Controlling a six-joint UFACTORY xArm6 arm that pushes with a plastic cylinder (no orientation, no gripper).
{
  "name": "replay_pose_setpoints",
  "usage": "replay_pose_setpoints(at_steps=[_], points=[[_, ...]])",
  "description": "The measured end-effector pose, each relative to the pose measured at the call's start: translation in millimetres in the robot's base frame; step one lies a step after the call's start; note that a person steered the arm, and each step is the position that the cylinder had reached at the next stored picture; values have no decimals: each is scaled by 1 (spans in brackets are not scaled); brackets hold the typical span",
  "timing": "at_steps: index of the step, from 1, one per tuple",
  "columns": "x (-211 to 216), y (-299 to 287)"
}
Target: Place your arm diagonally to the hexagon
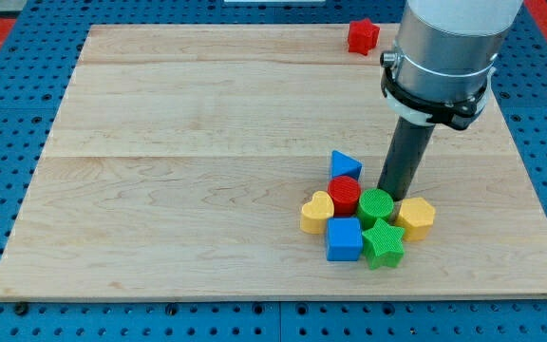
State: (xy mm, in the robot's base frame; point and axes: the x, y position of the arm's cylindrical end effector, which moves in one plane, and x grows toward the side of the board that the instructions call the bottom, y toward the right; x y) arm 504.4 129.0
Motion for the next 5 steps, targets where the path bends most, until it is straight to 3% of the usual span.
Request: replay_pose_setpoints(at_steps=[2, 4, 5], points=[[-17, -15], [-50, 145], [-12, 193]])
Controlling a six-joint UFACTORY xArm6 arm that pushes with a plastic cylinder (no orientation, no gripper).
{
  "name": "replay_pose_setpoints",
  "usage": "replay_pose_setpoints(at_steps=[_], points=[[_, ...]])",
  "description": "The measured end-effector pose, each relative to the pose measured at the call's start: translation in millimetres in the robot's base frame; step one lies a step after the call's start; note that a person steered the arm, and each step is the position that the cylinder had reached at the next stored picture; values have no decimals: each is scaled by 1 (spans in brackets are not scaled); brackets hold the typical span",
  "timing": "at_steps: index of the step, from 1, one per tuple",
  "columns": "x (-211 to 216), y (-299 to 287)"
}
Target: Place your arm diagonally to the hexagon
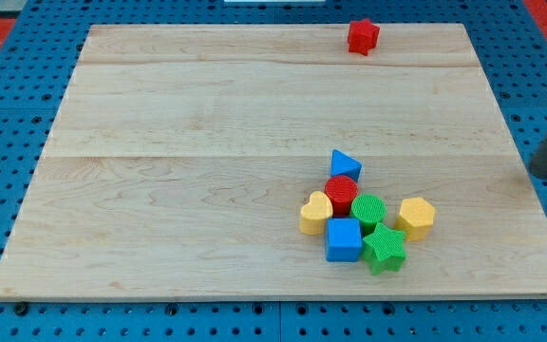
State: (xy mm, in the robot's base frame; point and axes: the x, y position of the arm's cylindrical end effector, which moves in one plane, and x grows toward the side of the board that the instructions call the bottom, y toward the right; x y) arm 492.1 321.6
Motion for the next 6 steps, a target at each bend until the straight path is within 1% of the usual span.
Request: replay_pose_setpoints(at_steps=[1, 2, 3, 4, 6], points=[[51, 8], [101, -27], [126, -82], [125, -96], [126, -173]])
